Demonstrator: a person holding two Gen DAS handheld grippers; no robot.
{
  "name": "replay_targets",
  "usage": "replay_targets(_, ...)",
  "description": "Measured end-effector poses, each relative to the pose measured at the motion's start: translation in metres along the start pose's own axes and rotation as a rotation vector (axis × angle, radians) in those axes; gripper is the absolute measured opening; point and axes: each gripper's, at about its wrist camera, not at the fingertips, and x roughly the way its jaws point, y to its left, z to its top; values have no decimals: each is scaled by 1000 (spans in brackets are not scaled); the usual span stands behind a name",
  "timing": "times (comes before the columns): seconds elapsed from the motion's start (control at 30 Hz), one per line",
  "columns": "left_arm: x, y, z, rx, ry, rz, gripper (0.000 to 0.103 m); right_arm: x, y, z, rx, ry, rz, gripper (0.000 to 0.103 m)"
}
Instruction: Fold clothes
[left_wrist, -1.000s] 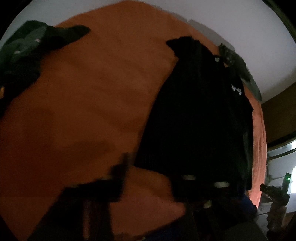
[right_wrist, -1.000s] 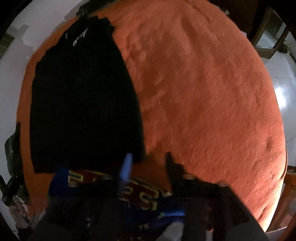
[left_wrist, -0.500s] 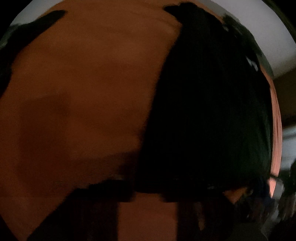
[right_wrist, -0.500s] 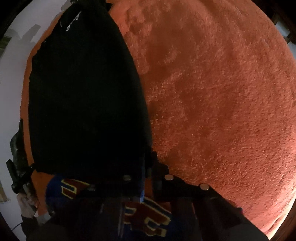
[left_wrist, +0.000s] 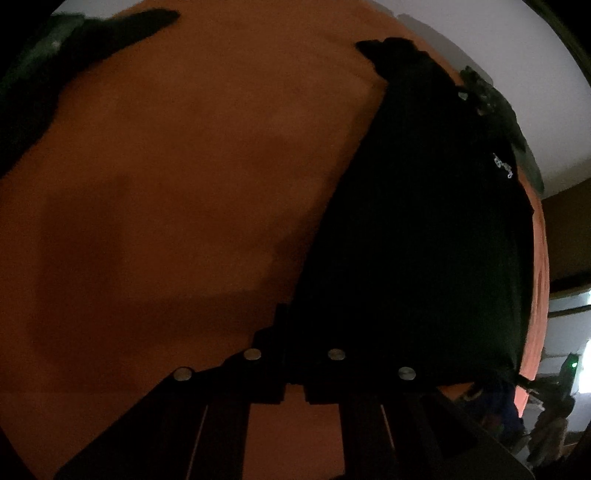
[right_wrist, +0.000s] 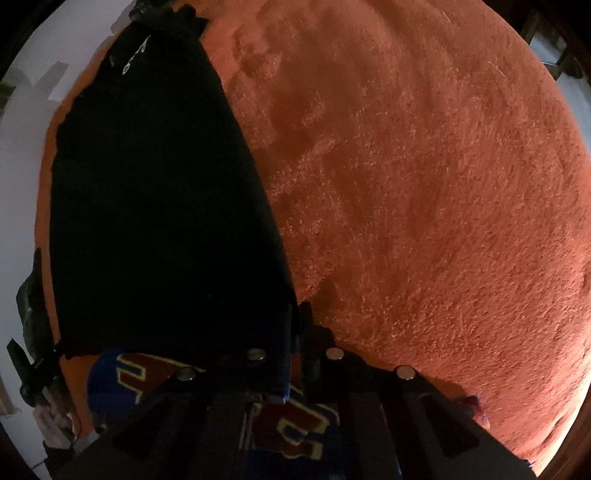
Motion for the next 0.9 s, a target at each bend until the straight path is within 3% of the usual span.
replay_targets(0.13, -7, 2, -7, 42, -4, 24, 10, -11, 11, 1, -63, -47, -36, 3)
replay_targets(0.27, -4, 18, -13, 24, 35, 16, 27, 16, 10, 0, -65, 65, -112, 4)
replay_targets(0.37, -6, 23, -18, 21, 54, -10, 34, 19, 10, 0, -50, 76, -93, 11)
replay_targets(0.43, -4, 26, -23, 40, 66, 5, 34, 21, 12, 2, -50, 68, -89, 23)
replay_targets(0.5, -4, 31, -27, 49, 68, 20, 16, 24, 14, 3, -56, 60, -93, 23)
replay_targets(0.53, -5, 34, -29, 51, 64, 23, 10, 24, 14, 4, -60, 52, -93, 18)
replay_targets(0.6, -15, 44, -34, 31, 42, 12, 9, 18, 16, 4, -65, 20, -86, 2)
replay_targets(0.7, -18, 56, -41, 34, 63, 17, 9, 10, 16, 5, -74, -22, -98, 2)
replay_targets(0.83, -17, 71, -55, 38, 64, 35, 11, 17, 10, 9, -38, 12, -104, 2)
replay_targets(0.9, -35, 70, -58, 64, 27, 29, 20, 20, 6, 12, -11, 32, -89, 2)
